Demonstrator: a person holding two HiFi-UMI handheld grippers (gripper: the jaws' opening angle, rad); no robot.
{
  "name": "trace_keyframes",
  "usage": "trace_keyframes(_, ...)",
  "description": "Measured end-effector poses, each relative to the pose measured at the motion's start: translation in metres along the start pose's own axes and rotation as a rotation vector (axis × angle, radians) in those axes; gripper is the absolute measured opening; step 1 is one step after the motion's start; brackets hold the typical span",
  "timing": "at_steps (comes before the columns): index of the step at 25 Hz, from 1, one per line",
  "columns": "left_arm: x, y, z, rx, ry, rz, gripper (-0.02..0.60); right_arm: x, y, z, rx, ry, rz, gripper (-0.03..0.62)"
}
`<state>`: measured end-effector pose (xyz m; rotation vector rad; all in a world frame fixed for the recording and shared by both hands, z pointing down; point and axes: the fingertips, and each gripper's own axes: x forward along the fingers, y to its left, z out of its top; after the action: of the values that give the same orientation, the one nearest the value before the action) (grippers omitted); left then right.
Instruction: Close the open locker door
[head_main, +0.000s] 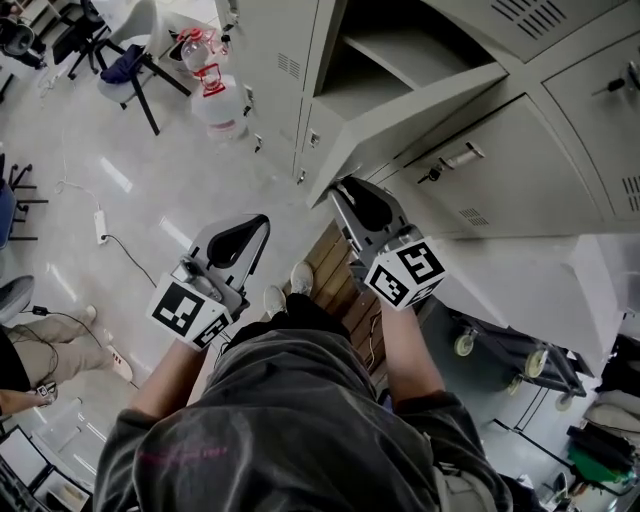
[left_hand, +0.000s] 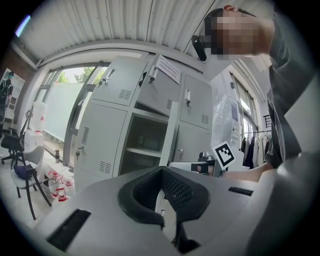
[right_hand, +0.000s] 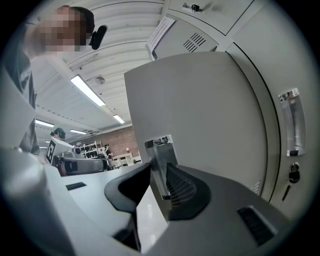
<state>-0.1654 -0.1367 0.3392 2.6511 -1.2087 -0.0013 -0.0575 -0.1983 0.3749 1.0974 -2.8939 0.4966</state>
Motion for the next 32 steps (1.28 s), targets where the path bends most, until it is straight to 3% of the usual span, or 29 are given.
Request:
trace_keyframes(12, 0.021, 0.012, 0.006, -0.001, -0.017, 0.089, 0.014, 0.028, -0.002, 0.006, -0.015, 0.025, 0.101, 0.082)
trace_keyframes(32, 0.038, 0.044, 0.014, 0.026, -0.071, 0.189, 0.014, 0.075, -0.019, 0.019, -0.073, 0.014, 0.148, 0.051)
